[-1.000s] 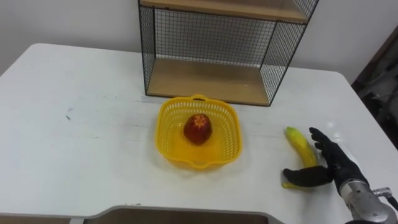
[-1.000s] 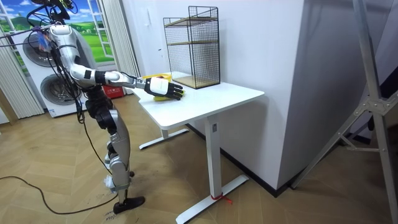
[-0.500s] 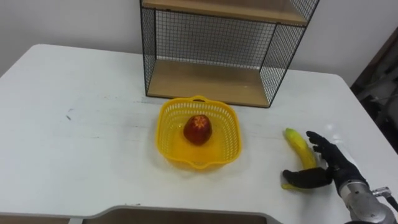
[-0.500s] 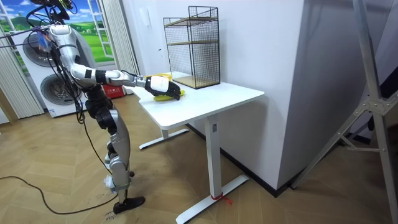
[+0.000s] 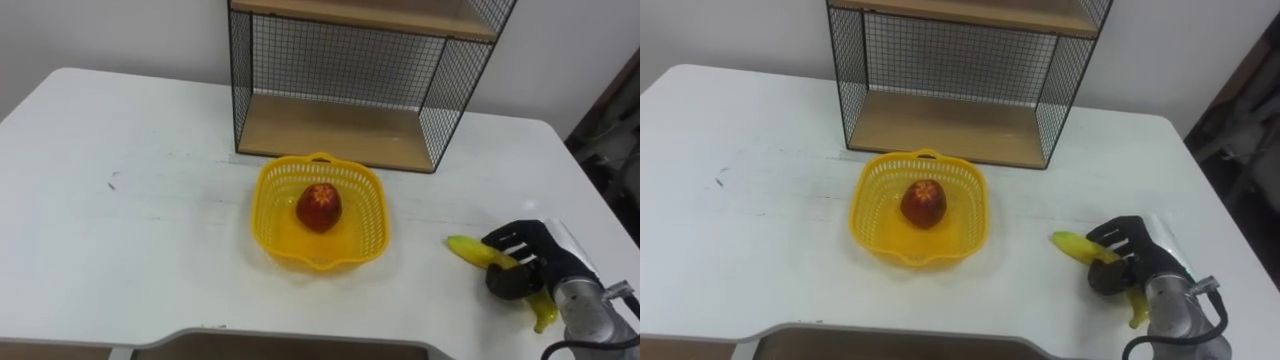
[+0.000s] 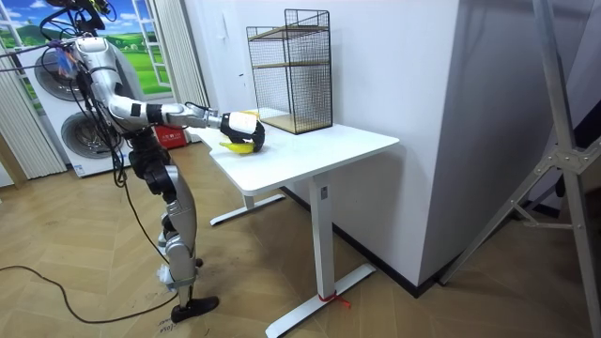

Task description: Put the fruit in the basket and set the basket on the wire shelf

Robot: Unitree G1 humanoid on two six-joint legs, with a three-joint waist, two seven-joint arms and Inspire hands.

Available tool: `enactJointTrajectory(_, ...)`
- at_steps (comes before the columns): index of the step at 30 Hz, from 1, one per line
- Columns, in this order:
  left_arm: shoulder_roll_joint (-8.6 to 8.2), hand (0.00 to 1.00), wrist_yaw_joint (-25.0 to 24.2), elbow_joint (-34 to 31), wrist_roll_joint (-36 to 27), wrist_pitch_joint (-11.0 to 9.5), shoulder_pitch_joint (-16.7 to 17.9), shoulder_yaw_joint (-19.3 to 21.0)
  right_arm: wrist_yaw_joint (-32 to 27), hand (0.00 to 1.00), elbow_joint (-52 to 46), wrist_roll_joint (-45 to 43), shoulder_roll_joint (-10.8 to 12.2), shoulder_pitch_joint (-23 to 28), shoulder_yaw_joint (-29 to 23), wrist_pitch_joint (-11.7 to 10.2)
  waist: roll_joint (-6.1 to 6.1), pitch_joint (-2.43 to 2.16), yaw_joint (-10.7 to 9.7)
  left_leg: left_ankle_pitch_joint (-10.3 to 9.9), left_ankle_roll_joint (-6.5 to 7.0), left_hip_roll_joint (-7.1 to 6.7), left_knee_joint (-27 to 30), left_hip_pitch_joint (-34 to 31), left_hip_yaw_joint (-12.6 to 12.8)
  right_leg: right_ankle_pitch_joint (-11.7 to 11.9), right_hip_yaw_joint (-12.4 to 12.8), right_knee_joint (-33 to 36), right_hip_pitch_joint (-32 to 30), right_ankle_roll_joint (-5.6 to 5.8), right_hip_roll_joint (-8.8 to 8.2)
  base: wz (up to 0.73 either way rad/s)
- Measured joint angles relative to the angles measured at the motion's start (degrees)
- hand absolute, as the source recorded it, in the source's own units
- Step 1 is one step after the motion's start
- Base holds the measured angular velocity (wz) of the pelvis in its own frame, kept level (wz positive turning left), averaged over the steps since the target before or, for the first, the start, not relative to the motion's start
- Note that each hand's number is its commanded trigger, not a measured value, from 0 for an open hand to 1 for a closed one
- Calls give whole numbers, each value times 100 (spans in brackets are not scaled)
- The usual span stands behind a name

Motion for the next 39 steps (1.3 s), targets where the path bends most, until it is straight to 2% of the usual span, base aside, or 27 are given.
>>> enactJointTrajectory(15,15,0,20,-96,7,3,36,2,61,100,-138,-2,3,18,-1,125,14,4,5,0,0,0,-61,30,28,-1,30,3,-27,2,0,-1)
enactJointTrajectory(18,17,0,25,-115,-2,3,33,-5,141,100,-287,36,3,19,4,245,3,0,12,3,2,-1,-88,16,56,-2,70,16,-76,3,0,-5)
enactJointTrajectory(22,20,0,25,-75,-38,0,11,-4,186,100,-436,36,5,19,4,247,-25,12,16,5,3,-3,-95,5,93,-3,116,33,-97,5,2,-6)
enactJointTrajectory(25,15,0,27,-31,-38,-2,-26,-5,169,100,-669,46,11,19,4,245,-26,58,28,5,3,-2,-123,3,150,-2,178,33,-137,5,7,-9)
enactJointTrajectory(33,-68,0,61,182,-36,-136,-51,-4,-74,100,-1649,310,19,14,-29,215,34,59,-3,4,3,3,-159,-55,163,-1,202,35,-227,6,15,-1)
enactJointTrajectory(39,-69,0,61,297,-38,-252,-60,-8,-85,100,-1932,536,19,-2,-33,61,63,61,15,4,3,3,-156,-60,138,-1,175,40,-217,6,13,0)
